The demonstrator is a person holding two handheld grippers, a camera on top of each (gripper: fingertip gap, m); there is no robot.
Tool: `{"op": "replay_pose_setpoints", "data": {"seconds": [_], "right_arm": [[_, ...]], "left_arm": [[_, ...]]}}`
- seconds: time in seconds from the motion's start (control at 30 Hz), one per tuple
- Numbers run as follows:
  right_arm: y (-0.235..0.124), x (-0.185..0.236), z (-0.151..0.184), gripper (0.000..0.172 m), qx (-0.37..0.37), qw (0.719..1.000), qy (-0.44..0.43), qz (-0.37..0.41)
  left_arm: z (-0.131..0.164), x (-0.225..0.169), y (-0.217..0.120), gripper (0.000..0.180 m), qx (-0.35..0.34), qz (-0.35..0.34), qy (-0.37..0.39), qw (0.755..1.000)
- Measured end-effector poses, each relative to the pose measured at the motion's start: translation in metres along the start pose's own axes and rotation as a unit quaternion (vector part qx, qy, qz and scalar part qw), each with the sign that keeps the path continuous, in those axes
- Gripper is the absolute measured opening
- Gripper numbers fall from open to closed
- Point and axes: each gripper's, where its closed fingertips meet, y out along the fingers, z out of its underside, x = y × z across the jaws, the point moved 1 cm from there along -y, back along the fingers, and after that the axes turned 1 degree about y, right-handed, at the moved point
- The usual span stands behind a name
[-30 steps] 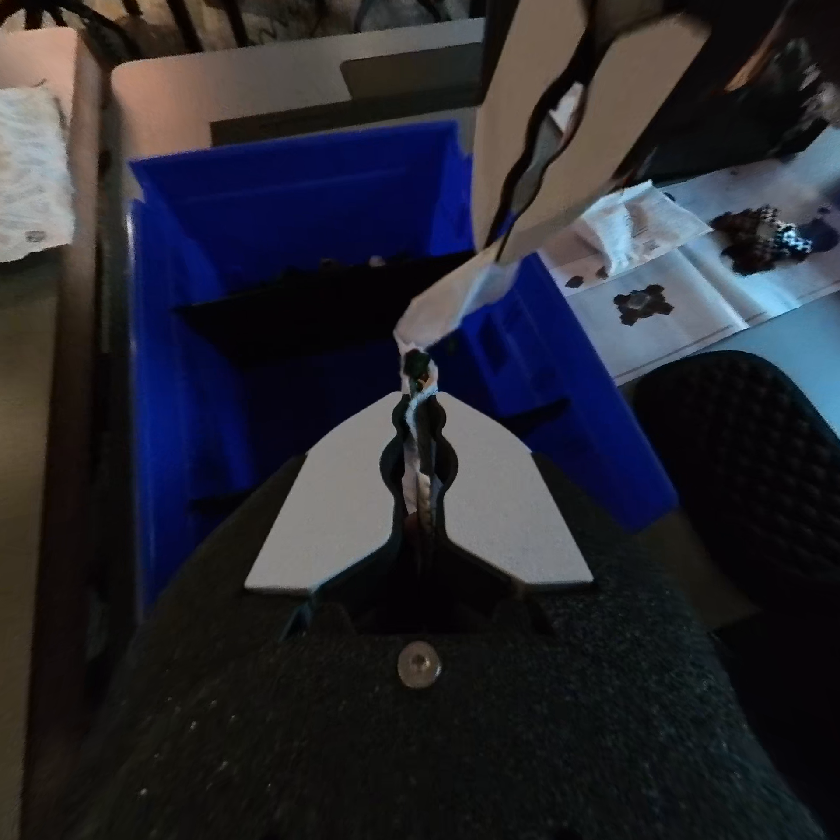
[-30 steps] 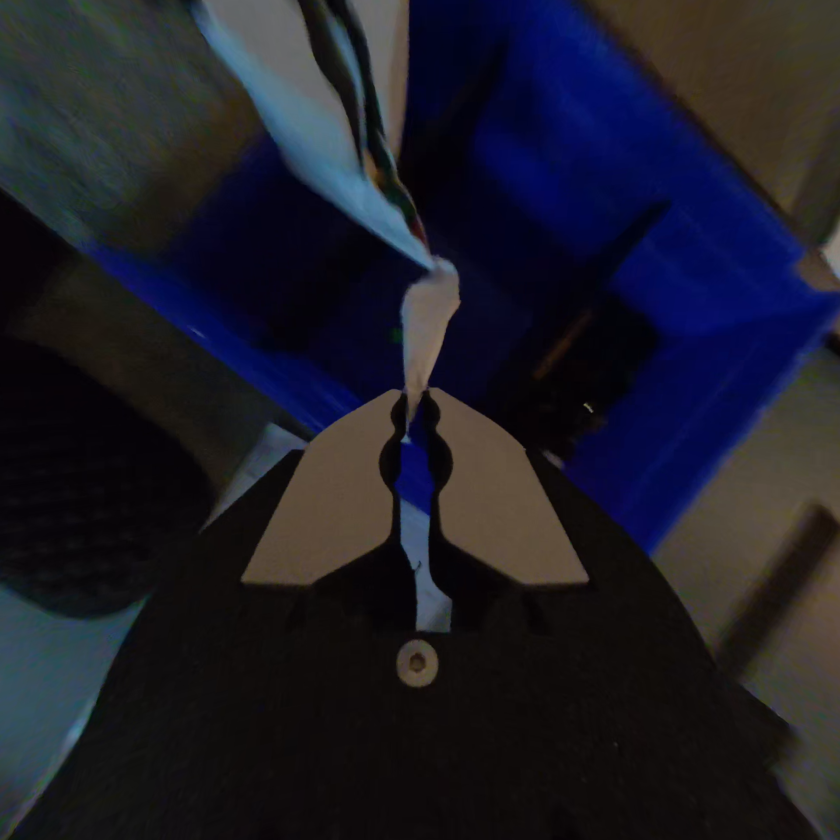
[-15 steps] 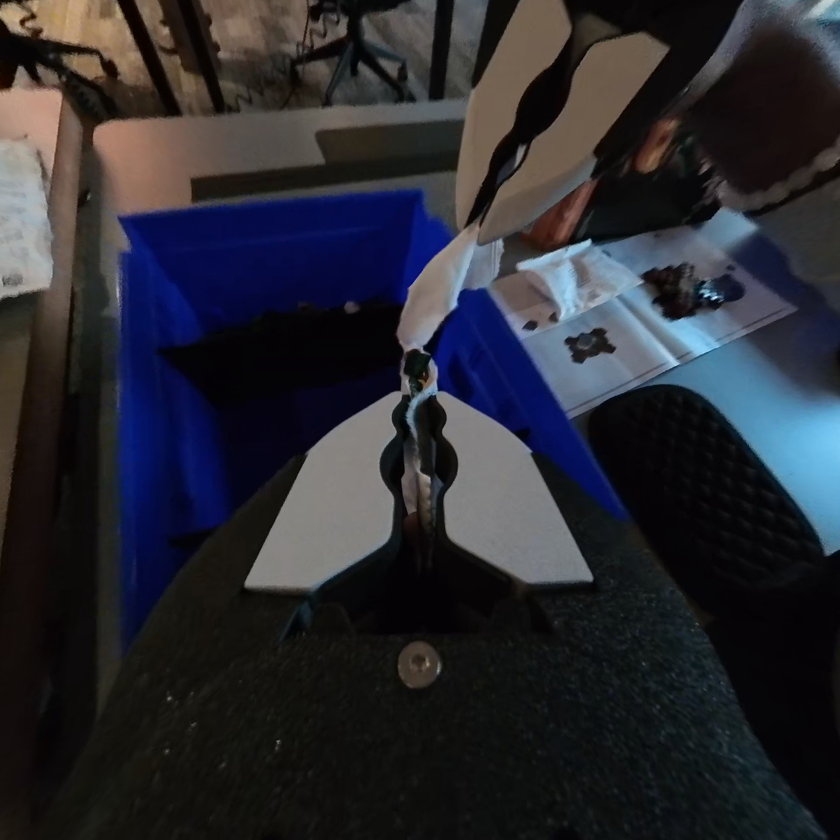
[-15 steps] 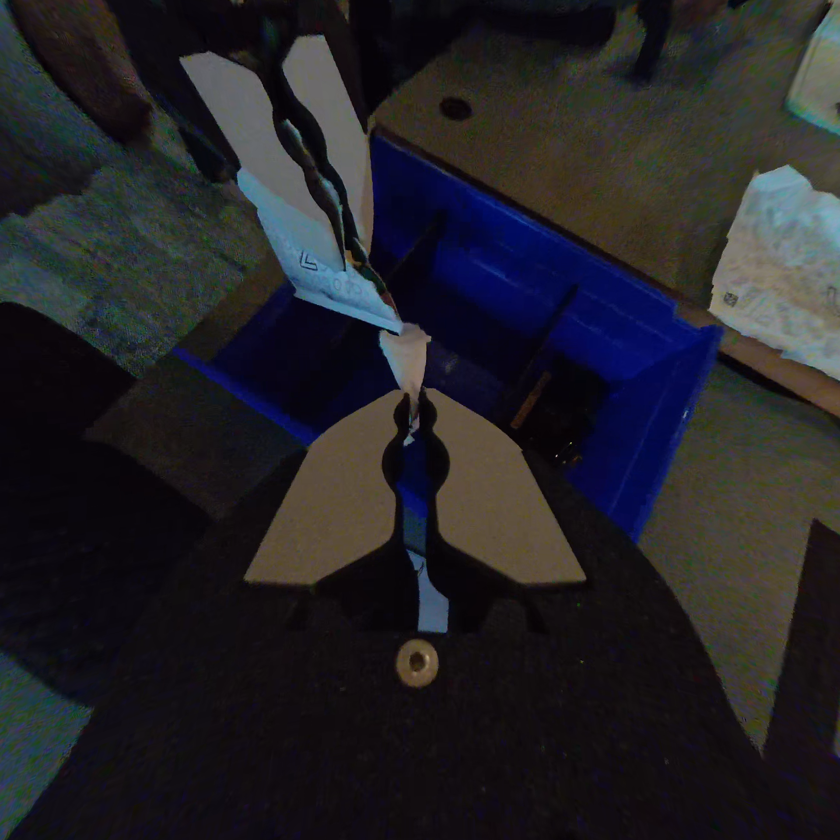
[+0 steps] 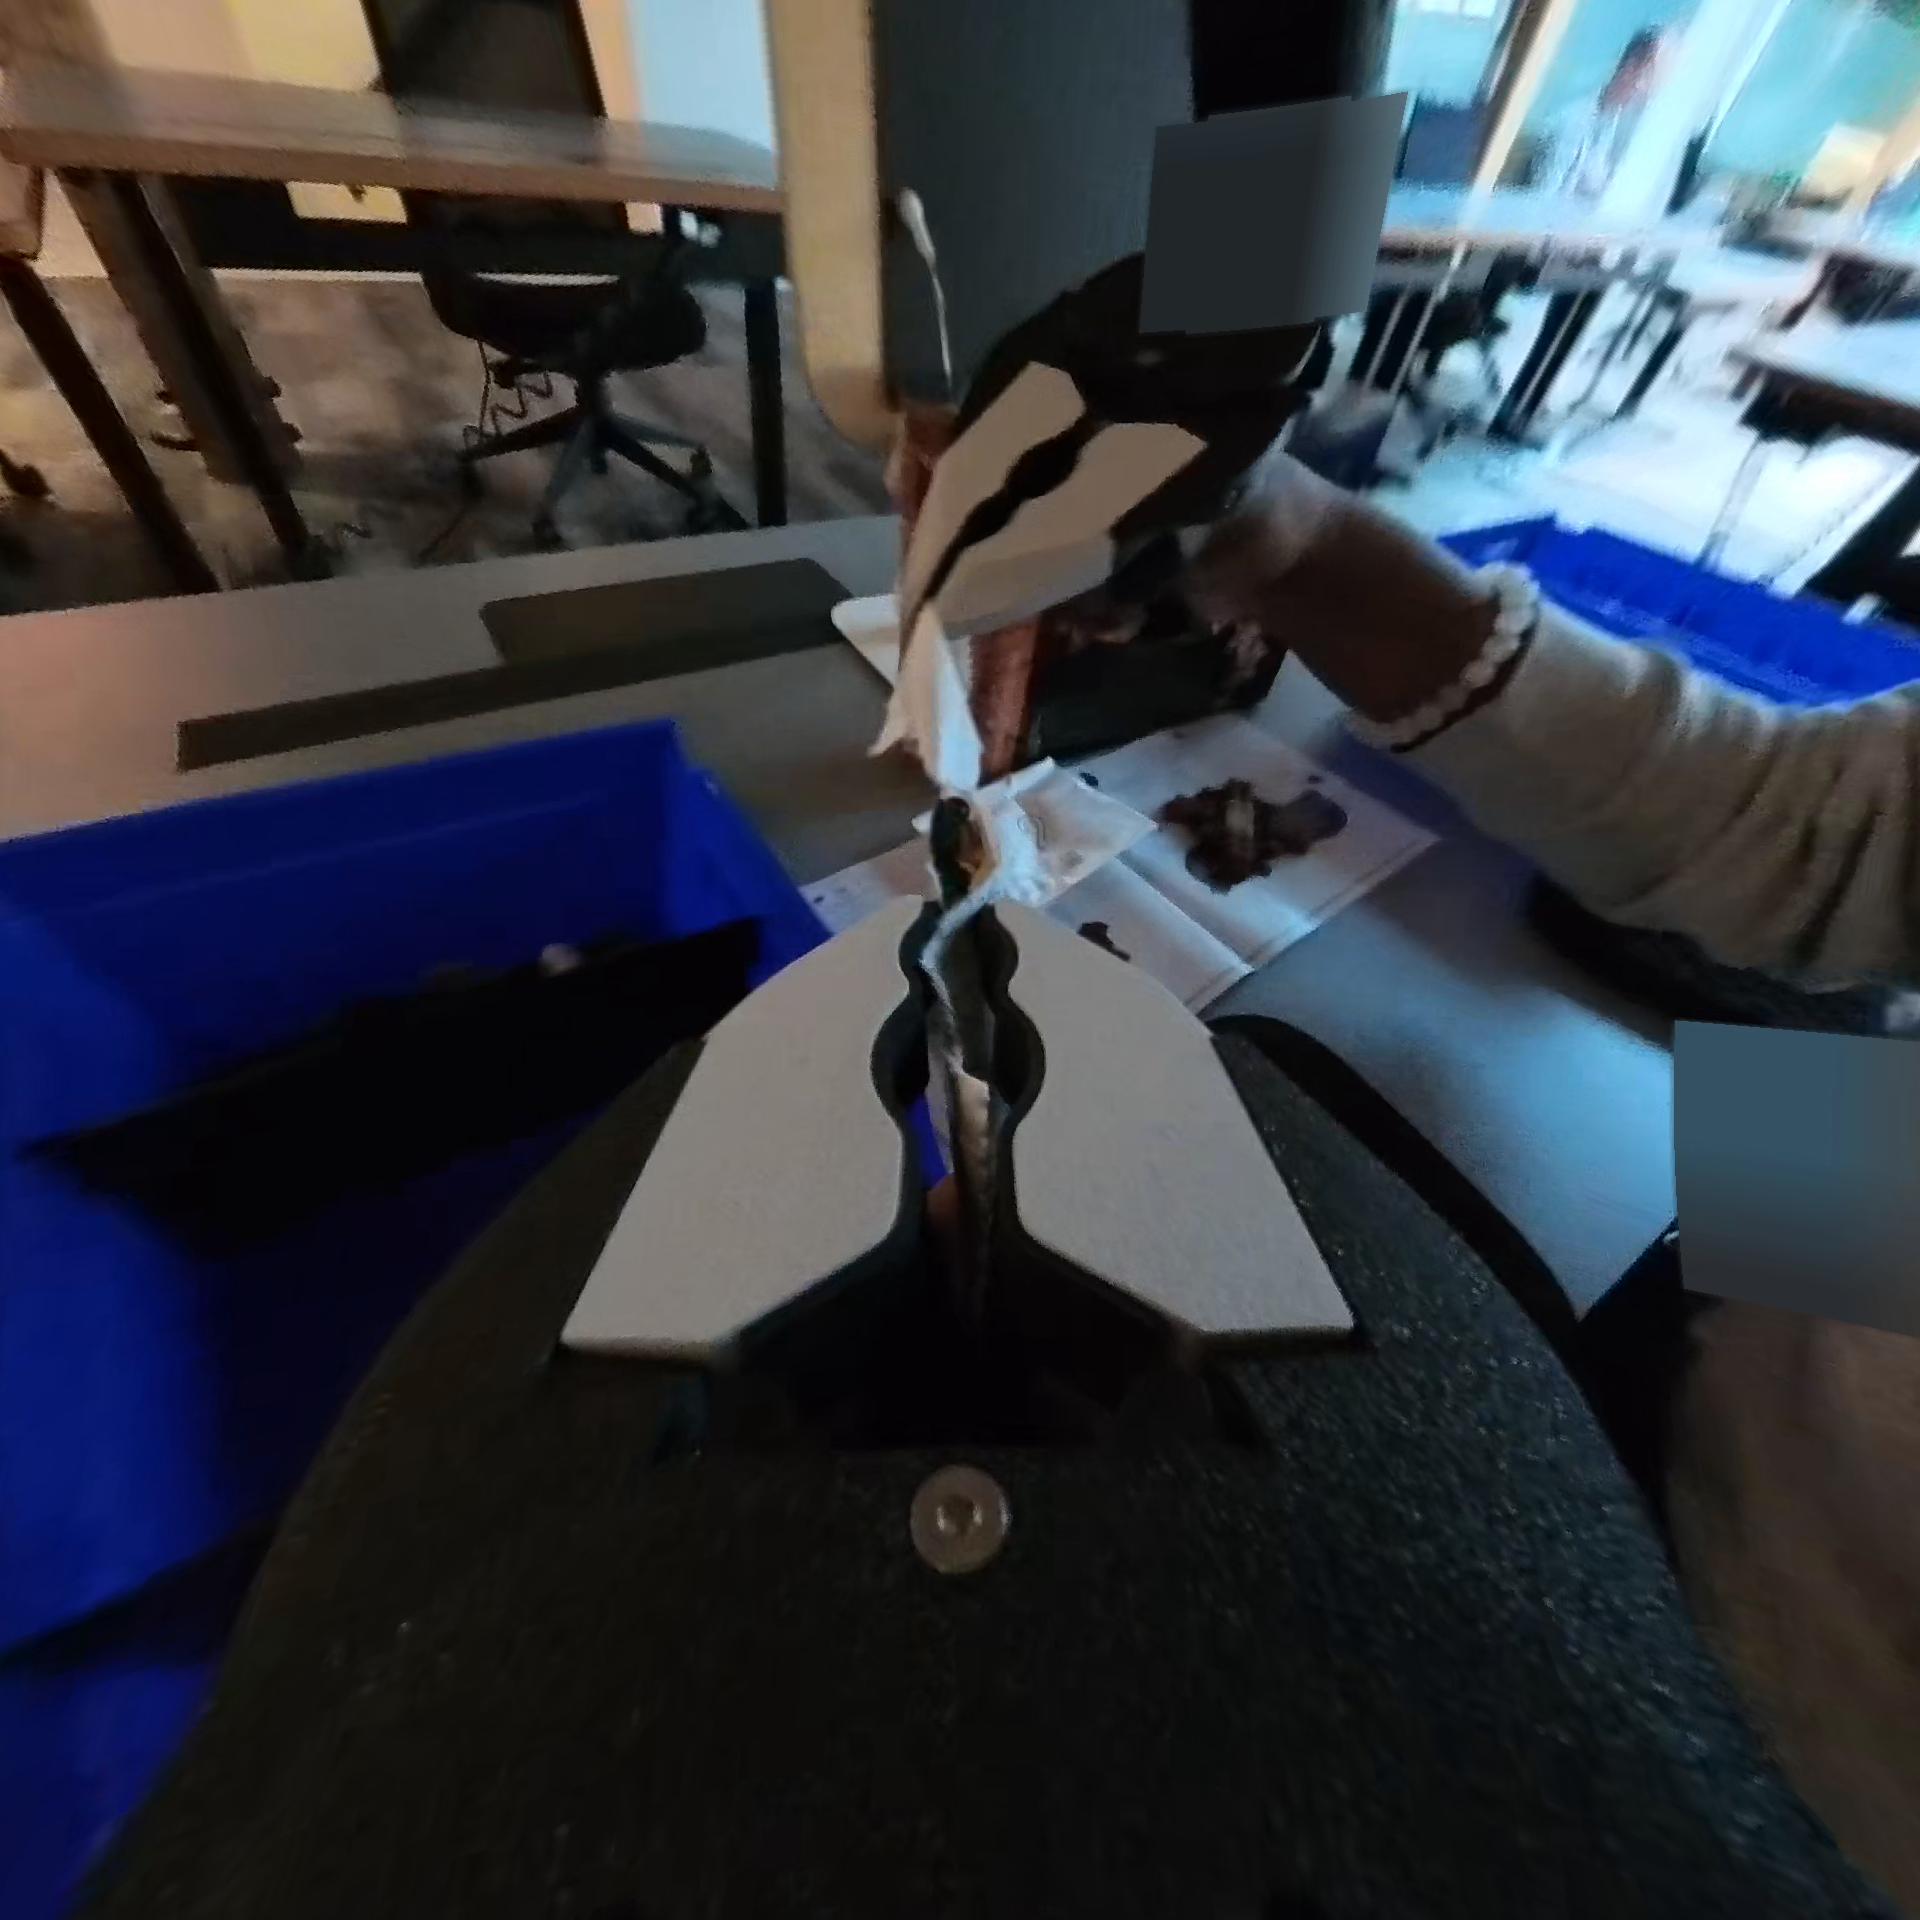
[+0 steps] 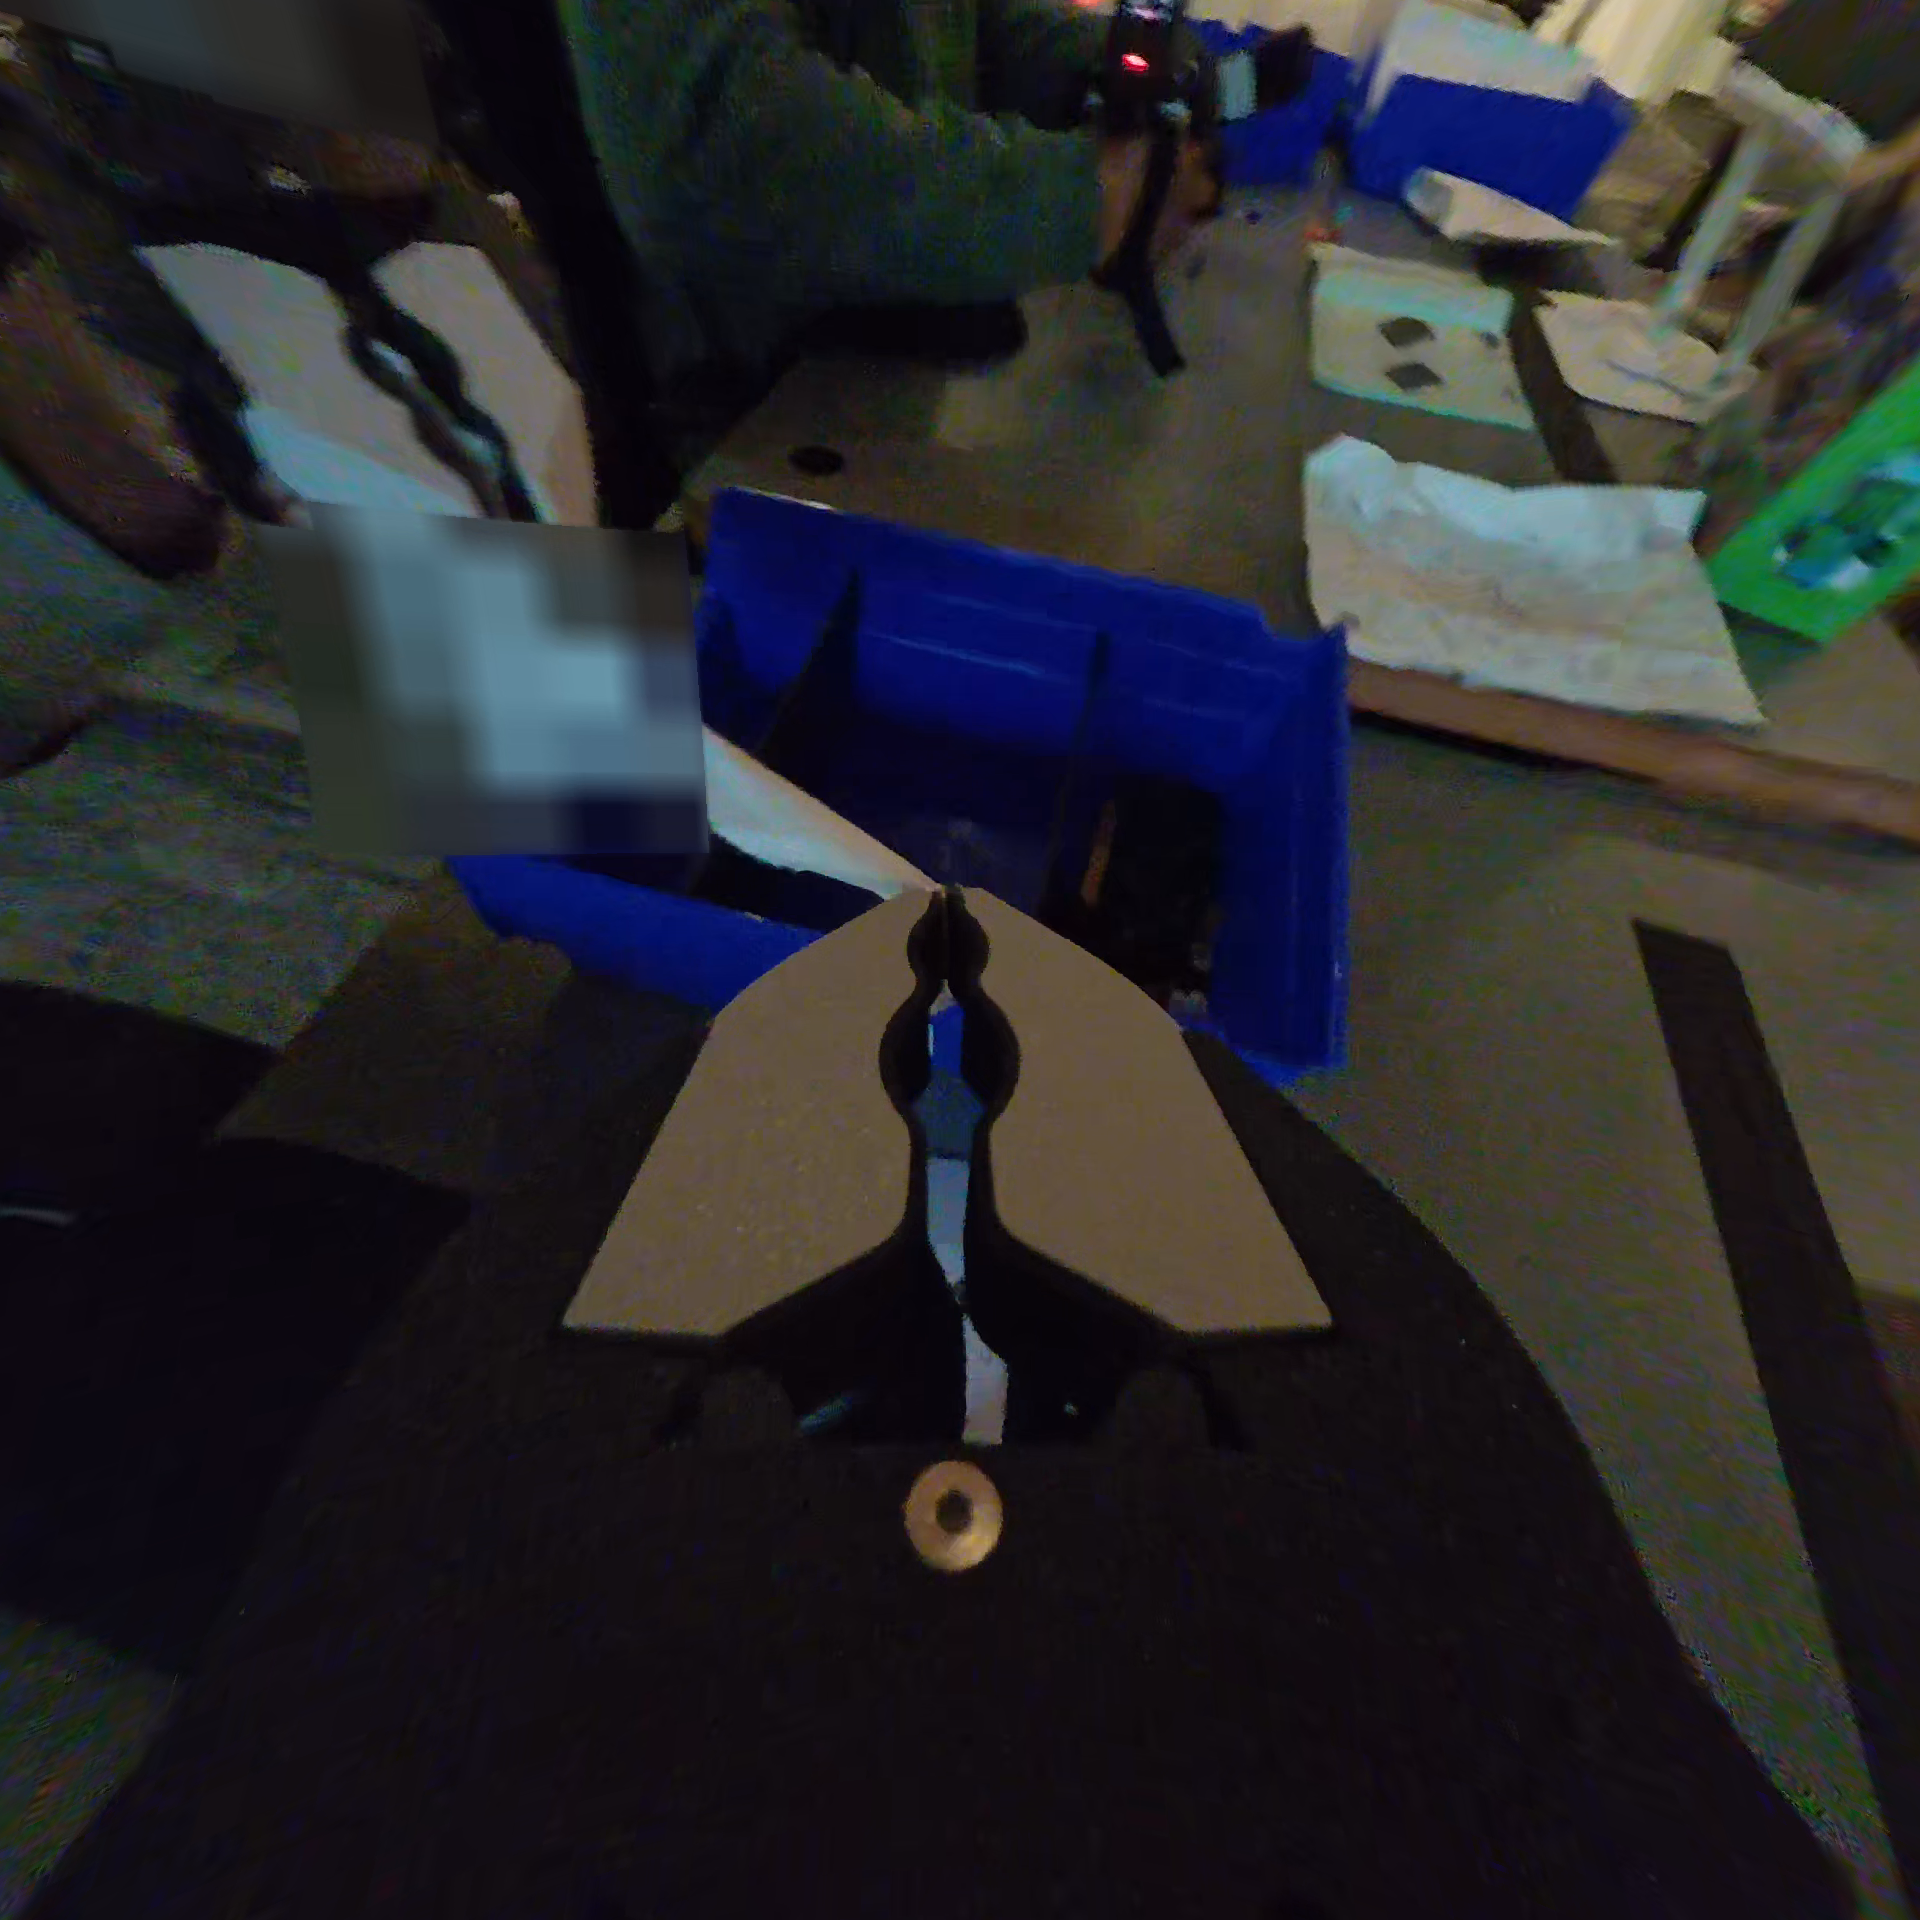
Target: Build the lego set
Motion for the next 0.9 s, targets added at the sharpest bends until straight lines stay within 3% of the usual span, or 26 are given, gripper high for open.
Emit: {"op": "replay_pose_setpoints", "data": {"seconds": [0.07,0.13,0.17,0.2,0.23,0.3,0.43,0.5,0.63,0.73,0.9], "right_arm": [[-0.004,-0.002,0.009,0.000,-0.003,0.999,0.028,0.031],[-0.030,-0.040,0.034,0.000,0.043,0.983,0.032,0.177],[-0.046,-0.046,0.044,0.000,0.032,0.979,0.052,0.194],[-0.054,-0.032,0.037,0.000,-0.021,0.985,0.100,0.138],[-0.060,-0.023,0.037,0.000,-0.024,0.987,0.099,0.128],[-0.064,-0.007,0.049,0.000,0.034,0.987,0.057,0.144],[-0.069,0.018,0.086,0.000,0.103,0.984,0.092,0.114],[-0.076,0.021,0.105,0.000,0.112,0.980,0.113,0.116],[-0.078,0.022,0.110,0.000,0.099,0.979,0.109,0.138],[-0.063,0.018,0.110,0.000,0.126,0.978,0.045,0.158],[-0.033,0.042,0.103,0.000,0.114,0.988,0.040,0.092]], "left_arm": [[0.000,-0.011,0.012,0.006,0.014,0.000,0.017,1.000],[0.001,-0.022,0.017,0.006,0.022,0.009,0.028,0.999],[-0.001,-0.028,0.013,0.006,0.014,0.017,0.023,0.999],[-0.005,-0.029,0.008,0.006,0.001,0.005,0.020,1.000],[-0.007,-0.027,0.003,0.006,-0.004,-0.012,0.025,1.000],[-0.009,-0.027,-0.001,0.006,-0.012,-0.022,0.025,0.999],[-0.002,-0.029,0.009,0.007,0.020,-0.030,0.041,0.999],[-0.001,-0.034,0.015,0.007,0.023,-0.022,0.039,0.999],[0.001,-0.039,0.025,0.007,0.029,-0.018,0.042,0.999],[0.003,-0.043,0.027,0.007,0.040,-0.020,0.048,0.998],[0.007,-0.050,0.019,0.007,0.058,-0.030,0.061,0.996]]}}
